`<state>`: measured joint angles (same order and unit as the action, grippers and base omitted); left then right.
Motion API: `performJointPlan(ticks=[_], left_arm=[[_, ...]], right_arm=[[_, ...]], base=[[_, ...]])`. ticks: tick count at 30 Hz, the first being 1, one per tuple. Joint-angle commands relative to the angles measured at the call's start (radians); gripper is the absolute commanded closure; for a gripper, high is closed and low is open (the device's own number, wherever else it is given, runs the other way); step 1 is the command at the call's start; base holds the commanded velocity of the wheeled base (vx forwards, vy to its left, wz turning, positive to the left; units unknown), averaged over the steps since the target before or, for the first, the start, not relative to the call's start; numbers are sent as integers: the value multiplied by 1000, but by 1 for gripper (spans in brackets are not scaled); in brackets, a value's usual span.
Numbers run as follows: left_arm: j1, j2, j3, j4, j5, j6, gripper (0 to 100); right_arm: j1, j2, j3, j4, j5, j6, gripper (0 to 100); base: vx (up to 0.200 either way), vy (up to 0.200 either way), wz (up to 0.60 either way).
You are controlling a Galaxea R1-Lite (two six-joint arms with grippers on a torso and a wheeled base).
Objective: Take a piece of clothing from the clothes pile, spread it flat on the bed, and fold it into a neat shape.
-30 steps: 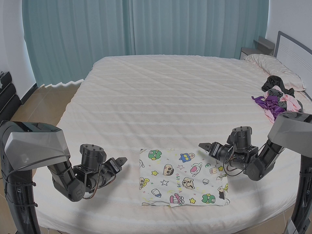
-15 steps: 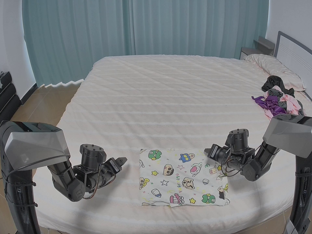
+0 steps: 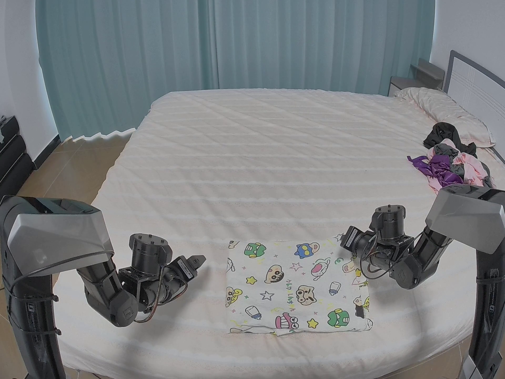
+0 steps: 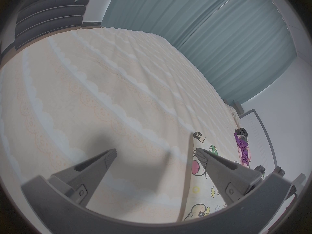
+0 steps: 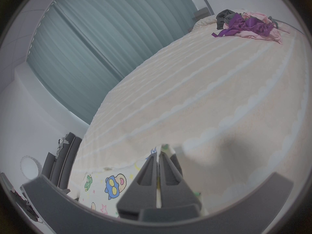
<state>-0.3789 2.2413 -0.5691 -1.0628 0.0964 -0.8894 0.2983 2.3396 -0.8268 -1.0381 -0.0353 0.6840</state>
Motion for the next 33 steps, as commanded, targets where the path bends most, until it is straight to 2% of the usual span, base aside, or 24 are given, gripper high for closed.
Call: performJointPlan(ticks=[1, 11, 12, 20, 21, 22, 26, 30, 31, 33], left_arm=[[0, 3, 0, 0, 0, 0, 0], [0, 3, -1, 0, 0, 0, 0], [0, 3, -1, 0, 0, 0, 0], [0, 0, 0, 0, 0, -2, 0], [0, -9, 8, -2, 6, 0, 0], [0, -9, 8, -2, 6, 0, 0], [9, -100, 45, -36, 17, 10, 0], [9, -154, 89, -106, 83, 20, 0], [20, -204, 127, -158, 120, 67, 0], [29, -235, 150, -175, 126, 102, 0]], right_arm=[[-11, 18, -26, -2, -8, 0, 100], [-11, 18, -44, 6, -9, -1, 100], [-13, 18, -44, 6, -9, -1, 0], [-44, -3, -40, 0, -9, 0, 0], [-77, -45, -23, 0, -9, 0, 0], [-77, -45, -23, 0, -9, 0, 0], [-156, -212, 124, -10, -8, 0, 0], [-192, -352, 275, -48, -8, -11, 0], [-214, -448, 379, -91, 0, -18, 0], [-226, -491, 422, -108, 2, -26, 0]], base=[[0, 0, 0], [0, 0, 0], [0, 0, 0], [0, 0, 0], [0, 0, 0], [0, 0, 0], [0, 0, 0], [0, 0, 0], [0, 0, 0], [0, 0, 0]])
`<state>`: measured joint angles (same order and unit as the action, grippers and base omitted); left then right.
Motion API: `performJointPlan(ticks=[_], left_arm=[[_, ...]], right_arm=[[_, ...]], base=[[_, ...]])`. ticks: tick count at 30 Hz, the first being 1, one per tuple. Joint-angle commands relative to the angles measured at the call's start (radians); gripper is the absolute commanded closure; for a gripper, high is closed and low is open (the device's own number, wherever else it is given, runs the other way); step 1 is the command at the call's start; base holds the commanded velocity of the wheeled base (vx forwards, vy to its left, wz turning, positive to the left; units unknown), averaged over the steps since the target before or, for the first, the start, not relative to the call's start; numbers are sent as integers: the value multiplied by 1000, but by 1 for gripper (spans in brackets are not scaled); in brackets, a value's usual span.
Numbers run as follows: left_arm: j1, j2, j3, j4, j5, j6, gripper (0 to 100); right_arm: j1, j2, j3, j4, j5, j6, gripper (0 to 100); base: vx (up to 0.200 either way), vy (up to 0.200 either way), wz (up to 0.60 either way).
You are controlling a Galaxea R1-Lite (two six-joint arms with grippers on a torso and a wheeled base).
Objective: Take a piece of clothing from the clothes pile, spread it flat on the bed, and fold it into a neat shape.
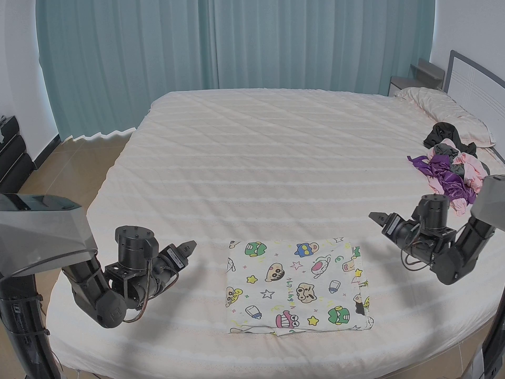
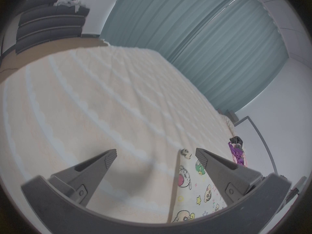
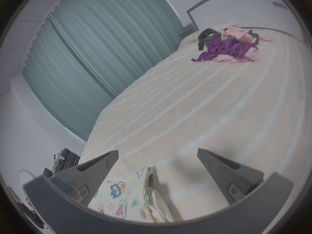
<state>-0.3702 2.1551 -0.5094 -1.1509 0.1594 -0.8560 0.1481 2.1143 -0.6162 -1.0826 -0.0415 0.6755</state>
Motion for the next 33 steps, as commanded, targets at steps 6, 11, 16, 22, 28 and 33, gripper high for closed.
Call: performJointPlan(ticks=[6, 11, 16, 22, 28, 33], left_arm=[[76, -402, 216, -127, 101, 192, 0], [143, -603, 285, -116, 115, 264, 0], [163, -793, 364, -116, 203, 337, 0], [165, -1029, 414, -96, 332, 529, 0], [168, -1207, 500, -12, 373, 555, 0], [168, -1385, 509, 186, 419, 568, 0]], right_arm=[[-153, -528, 460, -119, 18, -125, 0], [-154, -775, 562, -99, 40, -169, 0], [-153, -982, 616, -8, 43, -205, 0], [-142, -1356, 616, 325, 106, -228, 0], [-140, -1740, 570, 753, 147, -306, 0], [-137, -2005, 530, 1081, 147, -360, 0]], base=[[0, 0, 0], [0, 0, 0], [0, 0, 0], [0, 0, 0], [0, 0, 0], [0, 0, 0]])
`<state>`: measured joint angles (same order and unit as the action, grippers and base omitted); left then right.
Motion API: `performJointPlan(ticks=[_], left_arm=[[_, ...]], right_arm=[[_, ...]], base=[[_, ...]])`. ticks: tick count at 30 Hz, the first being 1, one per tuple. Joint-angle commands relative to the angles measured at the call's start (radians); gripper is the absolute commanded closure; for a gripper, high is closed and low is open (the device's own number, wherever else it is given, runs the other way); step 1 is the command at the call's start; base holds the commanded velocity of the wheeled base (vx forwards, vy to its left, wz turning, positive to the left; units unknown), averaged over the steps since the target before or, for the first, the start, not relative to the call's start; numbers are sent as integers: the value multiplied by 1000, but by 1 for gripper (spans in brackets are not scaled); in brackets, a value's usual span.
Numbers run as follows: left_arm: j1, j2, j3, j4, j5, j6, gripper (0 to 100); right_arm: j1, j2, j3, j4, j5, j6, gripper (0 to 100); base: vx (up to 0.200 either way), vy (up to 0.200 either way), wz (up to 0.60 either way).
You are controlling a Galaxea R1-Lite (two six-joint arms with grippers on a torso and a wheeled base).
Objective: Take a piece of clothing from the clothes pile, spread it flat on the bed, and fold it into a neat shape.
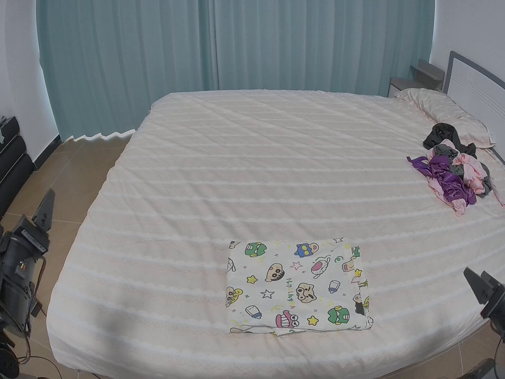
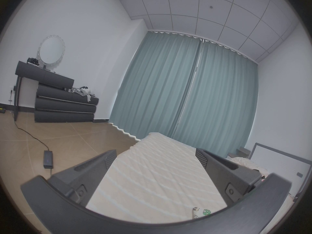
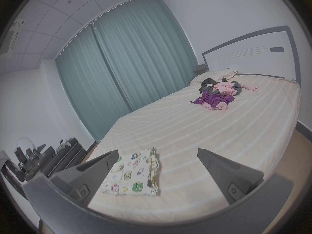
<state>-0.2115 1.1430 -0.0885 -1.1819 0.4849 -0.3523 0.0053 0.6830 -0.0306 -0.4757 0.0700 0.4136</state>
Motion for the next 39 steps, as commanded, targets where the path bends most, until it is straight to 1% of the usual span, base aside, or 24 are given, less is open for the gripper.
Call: performJointPlan(ticks=[1, 4, 5, 6, 9, 10, 11, 12, 14, 15, 16, 17, 19, 20, 21, 22, 24, 27, 29, 32, 35, 36, 37, 39], left_arm=[[7, -416, 89, 266, 100, 69, 0], [7, -559, 89, 410, 104, 108, 0], [7, -568, 89, 418, 104, 110, 0], [9, -651, 89, 521, 106, 135, 0], [12, -781, 89, 682, 109, 179, 0], [12, -781, 89, 682, 109, 179, 0], [15, -881, 89, 808, 109, 214, 0], [20, -913, 89, 849, 109, 233, 0], [41, -1010, 89, 953, 109, 294, 0], [43, -1016, 89, 961, 109, 297, 0], [72, -1065, 89, 1035, 110, 325, 0], [93, -1066, 89, 1059, 110, 322, 0], [132, -1065, 89, 1075, 110, 314, 0], [155, -1069, 89, 1093, 109, 316, 0], [158, -1071, 89, 1096, 109, 316, 0], [181, -1083, 89, 1117, 107, 326, 0], [196, -1109, 89, 1114, 101, 337, 0], [207, -1143, 89, 1113, 81, 366, 0], [208, -1143, 89, 1113, 57, 362, 0], [207, -1143, 89, 1113, 17, 337, 0], [207, -1143, 89, 1116, -100, 320, 0], [207, -1143, 89, 1116, -160, 303, 0], [207, -1143, 89, 1117, -186, 294, 0], [207, -1143, 89, 1119, -259, 268, 0]], right_arm=[[5, -614, -55, 519, 36, -113, 0], [-2, -683, -54, 603, 33, -154, 0], [-2, -683, -54, 605, 33, -154, 0], [-2, -683, -52, 602, 27, -156, 0], [-2, -683, -54, 602, 27, -164, 0], [-2, -683, -54, 602, 27, -164, 0], [-2, -681, -55, 606, 22, -171, 0], [-2, -681, -57, 611, 16, -179, 0], [-2, -681, -61, 615, -15, -214, 0], [-2, -681, -61, 615, -18, -217, 0], [-2, -683, -61, 615, -33, -237, 0], [-2, -683, -58, 609, -39, -242, 0], [-4, -683, -57, 606, -52, -243, 0], [-4, -683, -52, 605, -78, -245, 0], [-2, -683, -52, 605, -82, -245, 0], [-4, -681, -54, 606, -139, -254, 0], [-2, -683, -51, 605, -180, -292, 0], [-2, -683, -49, 605, -185, -348, 0], [-4, -683, -49, 606, -184, -360, 0], [-4, -683, -48, 605, -171, -384, 0], [-2, -683, -41, 603, -130, -403, 0], [-2, -683, -40, 600, -88, -403, 0], [-2, -683, -38, 597, -67, -403, 0], [-2, -683, -35, 591, 16, -406, 0]], base=[[0, 0, 0], [0, 0, 0], [0, 0, 0], [0, 0, 0], [0, 0, 0], [0, 0, 0], [0, 0, 0], [0, 0, 0], [0, 0, 0], [0, 0, 0], [0, 0, 0], [0, 0, 0], [0, 0, 0], [0, 0, 0], [0, 0, 0], [0, 0, 0], [0, 0, 0], [0, 0, 0], [0, 0, 0], [0, 0, 0], [0, 0, 0], [0, 0, 0], [0, 0, 0], [0, 0, 0]])
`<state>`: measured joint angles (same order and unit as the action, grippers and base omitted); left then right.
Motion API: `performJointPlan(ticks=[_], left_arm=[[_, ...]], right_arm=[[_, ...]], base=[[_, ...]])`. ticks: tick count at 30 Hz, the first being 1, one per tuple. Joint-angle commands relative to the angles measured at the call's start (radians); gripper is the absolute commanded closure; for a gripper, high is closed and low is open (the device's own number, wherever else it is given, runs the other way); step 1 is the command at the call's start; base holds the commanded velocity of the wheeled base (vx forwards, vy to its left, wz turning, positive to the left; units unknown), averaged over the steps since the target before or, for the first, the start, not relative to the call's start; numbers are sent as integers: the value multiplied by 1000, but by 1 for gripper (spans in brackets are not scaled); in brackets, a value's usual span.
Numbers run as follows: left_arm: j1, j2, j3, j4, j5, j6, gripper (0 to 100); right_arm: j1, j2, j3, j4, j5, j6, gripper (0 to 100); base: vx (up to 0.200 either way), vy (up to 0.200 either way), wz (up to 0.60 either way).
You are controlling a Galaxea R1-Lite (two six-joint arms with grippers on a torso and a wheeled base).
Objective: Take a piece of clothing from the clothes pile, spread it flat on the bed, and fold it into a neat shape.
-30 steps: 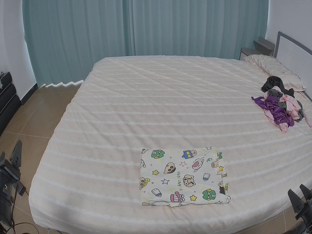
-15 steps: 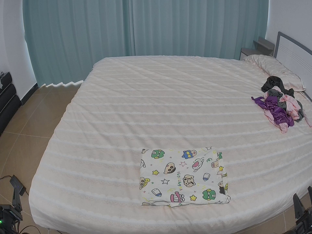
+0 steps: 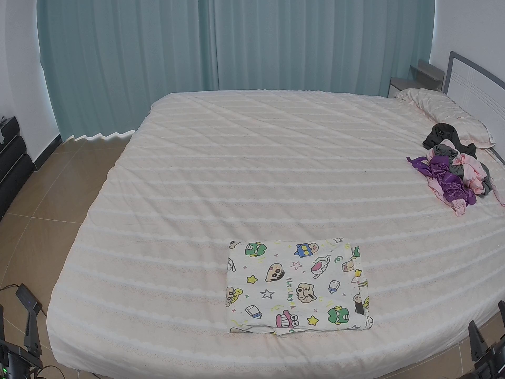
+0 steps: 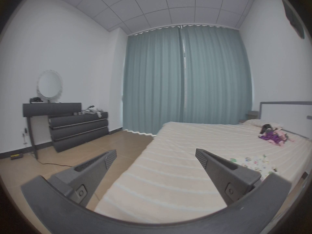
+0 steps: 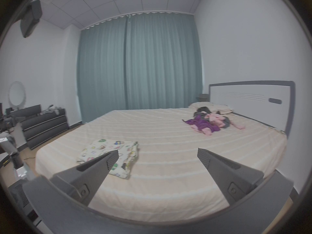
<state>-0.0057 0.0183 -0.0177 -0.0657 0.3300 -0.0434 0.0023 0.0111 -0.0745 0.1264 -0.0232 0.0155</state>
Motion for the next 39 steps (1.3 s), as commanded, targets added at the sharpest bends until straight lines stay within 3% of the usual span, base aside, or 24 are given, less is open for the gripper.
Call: performJointPlan(ticks=[1, 2, 3, 6, 8, 12, 15, 21, 24, 28, 30, 31, 34, 38, 39], left_arm=[[1, -18, 18, 1, -126, -44, 0], [1, -18, 18, 1, -128, -46, 0], [3, -18, 18, 24, -201, -36, 0], [3, -18, 18, 70, -318, 25, 0], [1, -18, 18, 69, -344, 54, 0], [1, -18, 18, 69, -345, 50, 0], [1, -18, 18, 70, -344, 48, 0], [3, -18, 18, 67, -338, 40, 0], [1, -18, 18, 67, -333, 34, 0], [3, -18, 18, 67, -318, 13, 0], [3, -18, 18, 64, -321, 33, 0], [3, -18, 18, 64, -319, 33, 0], [3, -18, 18, 64, -316, 28, 0], [3, -18, 18, 64, -318, 30, 0], [3, -18, 18, 64, -318, 30, 0]], right_arm=[[1, -11, 10, -16, 134, -9, 0], [1, -11, 9, -17, 138, -9, 0], [1, -11, 15, -28, 178, -16, 0], [1, -11, 21, -44, 207, -20, 0], [1, -11, 21, -42, 207, -12, 0], [1, -11, 21, -45, 206, 38, 0], [1, -10, 22, -45, 209, 20, 0], [1, -11, 27, -62, 98, 17, 0], [1, -11, 44, -97, 117, 15, 0], [1, -11, 50, -119, 163, -19, 0], [1, -11, 58, -131, 152, -137, 0], [1, -11, 58, -131, 151, -131, 0], [1, -11, 56, -128, 138, -3, 0], [1, -11, 53, -131, 42, 228, 0], [1, -11, 53, -131, 39, 238, 0]], base=[[0, 0, 0], [0, 0, 0], [0, 0, 0], [0, 0, 0], [0, 0, 0], [0, 0, 0], [0, 0, 0], [0, 0, 0], [0, 0, 0], [0, 0, 0], [0, 0, 0], [0, 0, 0], [0, 0, 0], [0, 0, 0], [0, 0, 0]])
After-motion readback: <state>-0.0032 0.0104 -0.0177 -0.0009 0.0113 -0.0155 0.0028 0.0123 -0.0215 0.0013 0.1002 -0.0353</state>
